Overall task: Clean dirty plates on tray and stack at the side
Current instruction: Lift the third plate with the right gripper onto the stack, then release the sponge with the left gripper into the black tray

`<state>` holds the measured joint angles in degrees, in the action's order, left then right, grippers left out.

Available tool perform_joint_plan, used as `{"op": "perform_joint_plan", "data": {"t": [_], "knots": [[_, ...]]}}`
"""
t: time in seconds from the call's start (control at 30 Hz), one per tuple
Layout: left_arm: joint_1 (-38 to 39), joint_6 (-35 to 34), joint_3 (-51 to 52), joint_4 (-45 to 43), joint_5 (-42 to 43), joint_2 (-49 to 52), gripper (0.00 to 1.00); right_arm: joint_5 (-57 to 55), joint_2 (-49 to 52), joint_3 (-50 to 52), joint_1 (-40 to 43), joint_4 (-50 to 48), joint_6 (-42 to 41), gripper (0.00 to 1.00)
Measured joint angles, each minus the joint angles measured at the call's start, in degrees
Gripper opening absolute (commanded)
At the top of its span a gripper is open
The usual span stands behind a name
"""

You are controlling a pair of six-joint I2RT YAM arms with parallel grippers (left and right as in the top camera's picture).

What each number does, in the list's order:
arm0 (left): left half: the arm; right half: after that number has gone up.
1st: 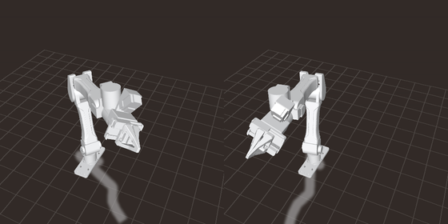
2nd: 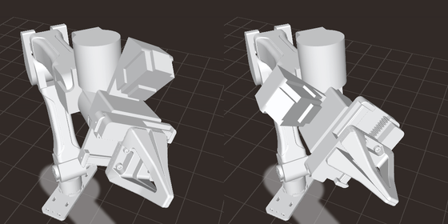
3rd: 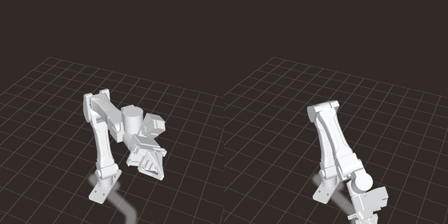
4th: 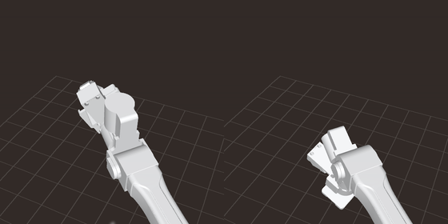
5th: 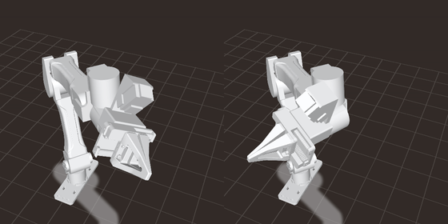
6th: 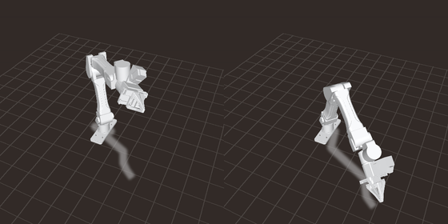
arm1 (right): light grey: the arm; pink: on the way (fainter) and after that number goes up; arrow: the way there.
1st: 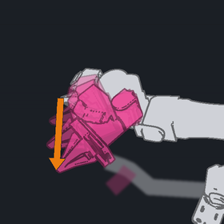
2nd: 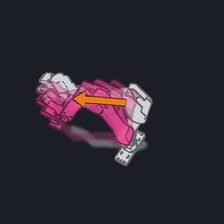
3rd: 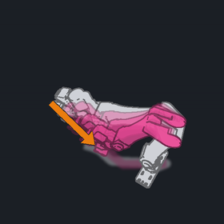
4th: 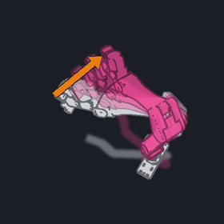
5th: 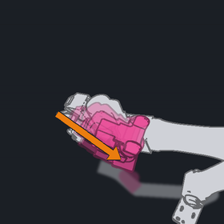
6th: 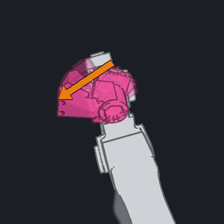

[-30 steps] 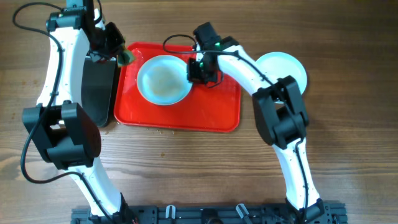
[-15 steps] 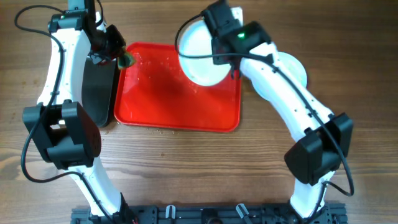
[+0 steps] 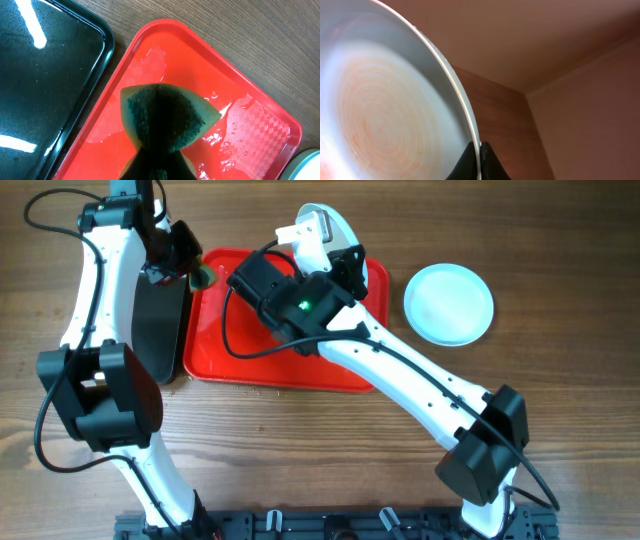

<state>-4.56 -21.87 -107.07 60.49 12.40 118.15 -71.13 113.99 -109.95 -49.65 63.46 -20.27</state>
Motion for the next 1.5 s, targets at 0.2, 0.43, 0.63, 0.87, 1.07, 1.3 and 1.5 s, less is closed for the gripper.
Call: {"op": "perform_joint_plan", "data": {"t": [0.2,0.43,0.63,0.87,1.07,1.3,1.5], "knots": [[0.00,0.00,0.00,-0.02,-0.02,0.02,0.04,9.79,0.00,0.00,2.73,0.20,-2.38,0.04],[0.00,0.00,0.00,-0.02,-0.20,0.04,0.04,50.62,0.00,0.00,21.90,0.39,-1.01,0.04],[0.00,0.00,0.00,-0.02,-0.24,0.04,0.04,66.69,0.00,0.00,41.62,3.10,0.07,0.04],[0.00,0.00,0.00,-0.02,-1.55,0.04,0.04,69.77,-0.33,14.14,57.55,-3.82,0.11,0.04],[0.00,0.00,0.00,0.02,-2.38,0.04,0.04,71.10,-0.33,25.99,59.89,-12.13,-0.24,0.36],[-0.96,0.15,0.00,3.41,-9.81,0.02,0.04,80.19,-0.33,25.55,59.60,-10.08,5.27,0.55],[-6.78,0.85,0.02,6.82,-14.23,-1.03,0.04,83.12,-2.80,19.37,50.97,-10.73,7.15,0.71]]}}
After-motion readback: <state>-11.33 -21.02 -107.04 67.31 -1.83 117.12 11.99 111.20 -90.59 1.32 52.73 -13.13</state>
